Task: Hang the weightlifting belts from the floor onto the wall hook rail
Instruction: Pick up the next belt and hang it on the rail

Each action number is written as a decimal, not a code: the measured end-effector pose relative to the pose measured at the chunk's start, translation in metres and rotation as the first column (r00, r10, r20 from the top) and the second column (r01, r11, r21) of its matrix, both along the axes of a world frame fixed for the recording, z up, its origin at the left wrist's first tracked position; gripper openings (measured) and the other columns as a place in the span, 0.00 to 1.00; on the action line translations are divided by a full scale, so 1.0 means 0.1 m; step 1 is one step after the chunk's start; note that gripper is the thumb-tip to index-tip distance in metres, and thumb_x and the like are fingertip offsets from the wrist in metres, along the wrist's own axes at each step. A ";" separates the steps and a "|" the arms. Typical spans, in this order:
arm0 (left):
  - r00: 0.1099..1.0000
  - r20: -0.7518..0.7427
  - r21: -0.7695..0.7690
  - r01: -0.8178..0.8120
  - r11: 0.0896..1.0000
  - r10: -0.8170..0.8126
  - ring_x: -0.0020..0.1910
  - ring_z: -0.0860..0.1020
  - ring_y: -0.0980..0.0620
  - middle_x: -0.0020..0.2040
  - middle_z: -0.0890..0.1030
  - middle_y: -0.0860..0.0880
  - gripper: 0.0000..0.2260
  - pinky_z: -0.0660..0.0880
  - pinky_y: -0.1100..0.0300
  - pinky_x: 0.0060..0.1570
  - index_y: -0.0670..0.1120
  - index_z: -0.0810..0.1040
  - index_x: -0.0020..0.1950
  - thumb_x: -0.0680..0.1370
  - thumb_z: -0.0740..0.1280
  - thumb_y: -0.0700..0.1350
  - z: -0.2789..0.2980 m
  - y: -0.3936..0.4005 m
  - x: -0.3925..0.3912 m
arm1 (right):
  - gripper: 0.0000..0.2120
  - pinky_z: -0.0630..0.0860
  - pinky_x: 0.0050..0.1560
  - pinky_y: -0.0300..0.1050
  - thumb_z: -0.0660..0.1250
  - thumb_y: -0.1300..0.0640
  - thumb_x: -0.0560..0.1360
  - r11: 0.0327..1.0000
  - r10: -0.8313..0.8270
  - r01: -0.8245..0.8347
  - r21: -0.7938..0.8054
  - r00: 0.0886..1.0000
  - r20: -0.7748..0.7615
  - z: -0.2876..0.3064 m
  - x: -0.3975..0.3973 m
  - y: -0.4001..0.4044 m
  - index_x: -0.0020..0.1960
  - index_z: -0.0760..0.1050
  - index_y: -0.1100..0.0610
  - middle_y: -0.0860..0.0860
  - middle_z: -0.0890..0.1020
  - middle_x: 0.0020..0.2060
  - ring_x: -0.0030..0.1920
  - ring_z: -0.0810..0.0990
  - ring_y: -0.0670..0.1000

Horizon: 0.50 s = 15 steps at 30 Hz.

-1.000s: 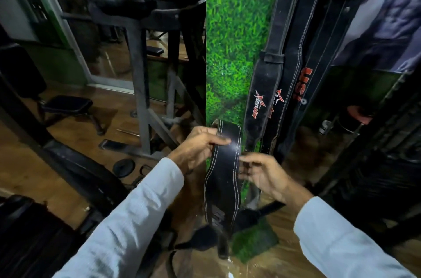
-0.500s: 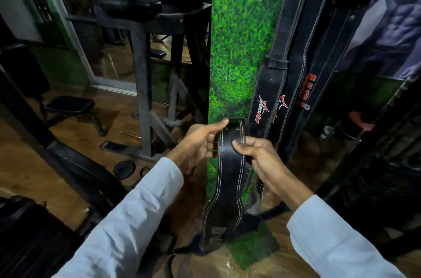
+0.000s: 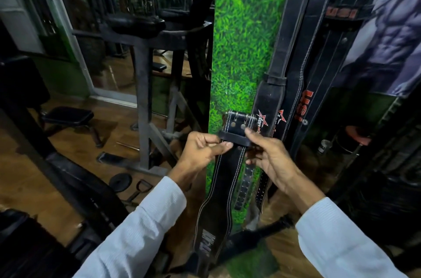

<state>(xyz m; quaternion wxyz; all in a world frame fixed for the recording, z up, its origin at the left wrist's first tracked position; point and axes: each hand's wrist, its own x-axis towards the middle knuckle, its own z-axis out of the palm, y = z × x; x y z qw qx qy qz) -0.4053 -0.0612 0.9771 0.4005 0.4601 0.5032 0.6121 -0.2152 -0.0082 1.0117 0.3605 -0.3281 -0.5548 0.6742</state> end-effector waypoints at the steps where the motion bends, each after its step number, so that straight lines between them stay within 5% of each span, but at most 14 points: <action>1: 1.000 0.006 0.014 -0.008 1.000 0.008 0.48 0.75 0.44 0.45 0.78 0.41 0.28 0.76 0.62 0.42 0.28 0.80 0.44 0.68 0.82 0.53 0.00 -0.01 0.00 | 0.16 0.76 0.39 0.43 0.77 0.45 0.70 0.999 -0.012 0.011 0.032 1.000 0.010 0.02 -0.03 -0.02 0.49 0.87 0.57 0.48 0.85 0.39 0.37 0.80 0.46; 3: 1.000 -0.011 0.015 0.020 1.000 -0.020 0.48 0.75 0.44 0.45 0.81 0.39 0.33 0.75 0.57 0.44 0.25 0.80 0.47 0.65 0.83 0.55 -0.01 -0.03 -0.05 | 0.14 0.75 0.38 0.43 0.76 0.50 0.72 0.988 -0.083 0.082 0.130 0.997 0.002 0.04 -0.08 -0.04 0.45 0.87 0.62 0.52 0.89 0.46 0.42 0.81 0.47; 6: 0.990 0.082 -0.075 0.123 0.990 -0.117 0.42 0.77 0.47 0.42 0.80 0.40 0.18 0.70 0.50 0.46 0.36 0.85 0.46 0.62 0.78 0.47 0.04 -0.07 -0.10 | 0.15 0.75 0.36 0.43 0.75 0.56 0.76 0.941 -0.156 0.154 0.302 0.988 -0.016 -0.01 -0.09 -0.03 0.42 0.84 0.69 0.64 0.87 0.44 0.45 0.79 0.53; 8: 0.970 0.195 -0.080 0.161 0.984 -0.143 0.36 0.77 0.49 0.41 0.77 0.41 0.14 0.74 0.55 0.42 0.40 0.84 0.47 0.65 0.77 0.44 0.13 -0.10 -0.10 | 0.13 0.76 0.38 0.44 0.74 0.55 0.77 0.919 -0.142 0.129 0.372 0.990 0.008 -0.02 -0.09 -0.03 0.41 0.86 0.65 0.58 0.84 0.37 0.41 0.78 0.50; 11: 0.999 0.034 0.037 0.031 0.999 -0.032 0.42 0.85 0.48 0.44 0.87 0.41 0.13 0.81 0.59 0.42 0.35 0.86 0.49 0.71 0.80 0.42 0.17 -0.09 -0.08 | 0.10 0.73 0.39 0.43 0.76 0.55 0.76 0.886 -0.089 0.046 0.462 0.993 0.073 -0.03 -0.09 -0.07 0.38 0.85 0.59 0.49 0.80 0.31 0.35 0.76 0.46; 15: 0.997 -0.027 0.102 -0.072 0.992 0.075 0.44 0.84 0.50 0.45 0.88 0.43 0.07 0.81 0.61 0.42 0.36 0.87 0.48 0.71 0.78 0.35 0.10 -0.10 -0.08 | 0.18 0.78 0.35 0.45 0.71 0.46 0.78 0.924 -0.260 0.250 0.290 0.966 -0.005 0.02 -0.02 -0.09 0.44 0.86 0.62 0.57 0.87 0.38 0.37 0.82 0.54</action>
